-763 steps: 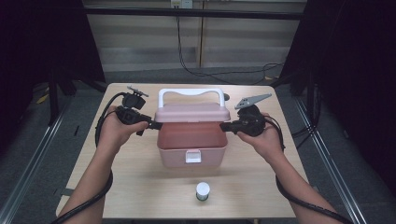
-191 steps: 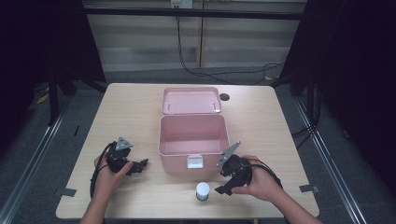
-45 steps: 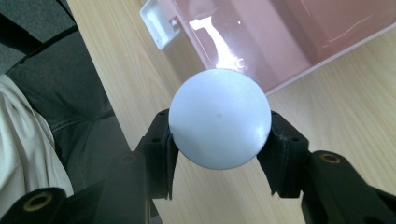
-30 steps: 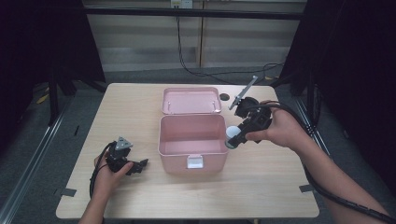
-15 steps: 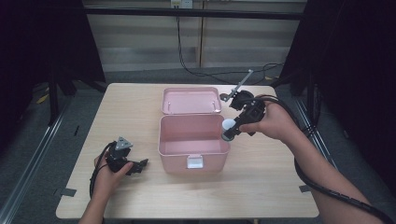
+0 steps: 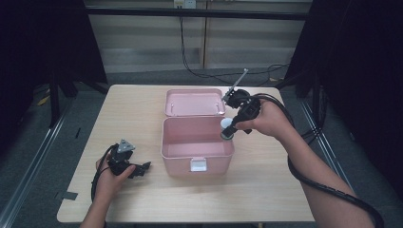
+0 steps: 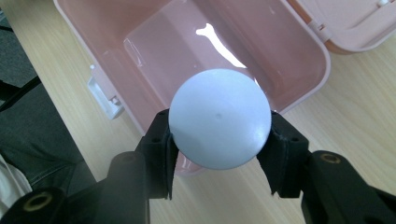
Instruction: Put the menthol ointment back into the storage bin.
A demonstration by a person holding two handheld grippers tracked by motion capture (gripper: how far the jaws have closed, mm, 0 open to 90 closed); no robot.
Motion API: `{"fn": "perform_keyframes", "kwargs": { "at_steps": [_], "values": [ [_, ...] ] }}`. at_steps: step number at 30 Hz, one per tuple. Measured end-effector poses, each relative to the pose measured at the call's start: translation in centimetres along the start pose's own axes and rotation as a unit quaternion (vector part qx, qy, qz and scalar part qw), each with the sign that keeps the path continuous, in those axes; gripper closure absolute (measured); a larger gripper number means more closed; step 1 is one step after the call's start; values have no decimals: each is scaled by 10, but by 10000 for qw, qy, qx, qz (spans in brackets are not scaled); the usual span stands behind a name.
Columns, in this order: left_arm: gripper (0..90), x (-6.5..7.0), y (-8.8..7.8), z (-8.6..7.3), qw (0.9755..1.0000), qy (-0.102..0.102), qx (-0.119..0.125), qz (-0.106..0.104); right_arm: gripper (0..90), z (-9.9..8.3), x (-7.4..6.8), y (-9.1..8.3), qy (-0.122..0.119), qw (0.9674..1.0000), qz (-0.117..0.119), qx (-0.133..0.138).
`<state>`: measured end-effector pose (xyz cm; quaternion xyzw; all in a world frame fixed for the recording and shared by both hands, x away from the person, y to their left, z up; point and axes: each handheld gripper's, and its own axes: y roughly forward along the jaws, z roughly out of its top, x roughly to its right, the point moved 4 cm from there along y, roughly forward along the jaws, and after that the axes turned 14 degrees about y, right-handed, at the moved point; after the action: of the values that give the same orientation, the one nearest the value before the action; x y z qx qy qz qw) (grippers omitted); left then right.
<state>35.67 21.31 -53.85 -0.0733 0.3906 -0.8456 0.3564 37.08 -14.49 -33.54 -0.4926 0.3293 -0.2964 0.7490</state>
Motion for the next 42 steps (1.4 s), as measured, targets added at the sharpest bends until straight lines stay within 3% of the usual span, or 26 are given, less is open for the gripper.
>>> {"fn": "perform_keyframes", "kwargs": {
  "at_steps": [15, 42],
  "values": [
    [35, 0, 0, 0, 10000, -1, 1, 0, 507, 20, -1, 23, 35, 9999, -78, -95],
    [35, 0, 0, 0, 10000, -9, 25, -9, 507, 31, 2, 68, 326, 9993, 29, -170]
  ]
}}
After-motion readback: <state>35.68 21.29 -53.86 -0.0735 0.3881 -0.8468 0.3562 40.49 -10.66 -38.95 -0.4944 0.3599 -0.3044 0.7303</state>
